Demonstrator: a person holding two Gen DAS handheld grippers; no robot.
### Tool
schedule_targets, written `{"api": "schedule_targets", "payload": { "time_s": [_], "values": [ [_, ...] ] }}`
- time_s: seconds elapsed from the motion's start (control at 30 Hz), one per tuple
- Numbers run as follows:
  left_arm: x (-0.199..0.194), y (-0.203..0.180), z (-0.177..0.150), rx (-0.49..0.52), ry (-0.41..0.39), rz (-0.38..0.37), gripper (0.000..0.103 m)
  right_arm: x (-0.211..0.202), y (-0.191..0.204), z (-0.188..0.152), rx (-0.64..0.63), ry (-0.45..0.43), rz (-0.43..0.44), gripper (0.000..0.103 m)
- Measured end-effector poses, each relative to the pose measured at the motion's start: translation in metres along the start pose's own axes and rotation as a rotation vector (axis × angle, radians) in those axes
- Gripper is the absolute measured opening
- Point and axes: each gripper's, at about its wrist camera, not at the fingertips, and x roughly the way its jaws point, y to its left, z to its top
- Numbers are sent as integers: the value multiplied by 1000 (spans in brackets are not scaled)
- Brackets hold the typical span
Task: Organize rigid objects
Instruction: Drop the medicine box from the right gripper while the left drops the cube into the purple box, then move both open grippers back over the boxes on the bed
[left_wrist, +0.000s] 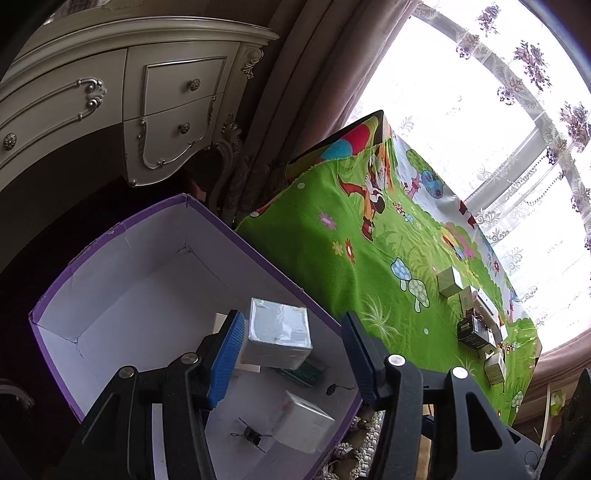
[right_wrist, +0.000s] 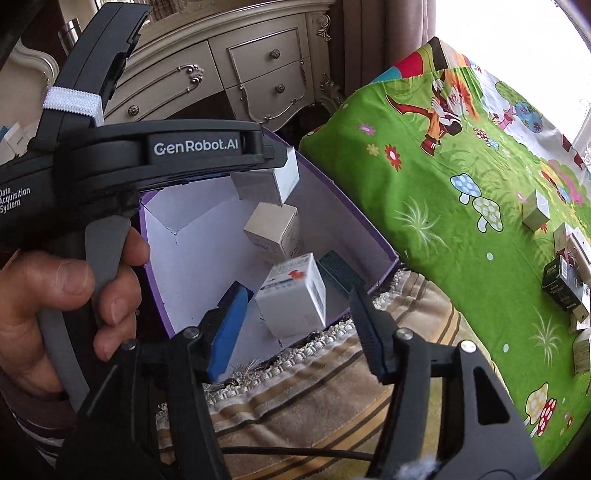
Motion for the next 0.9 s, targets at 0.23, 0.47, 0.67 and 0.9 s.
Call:
{"api": "schedule_targets", "payload": {
  "time_s": [0.23, 0.47, 0.67, 0.9],
  "values": [
    [-2, -8, -1, 25, -10, 30, 72, -15, -16, -5, 36, -39, -27, 82],
    [-7, -28, -3, 75, -53, 83, 78, -37, -42, -17, 103, -99, -129, 89],
    [-11, -65, -11, 241, -138, 56, 78, -62, -77, -30, 196, -154, -266, 90],
    [2, -104, -17, 337, -131, -5, 79, -89, -127, -55, 317, -197, -387, 90]
  ]
}}
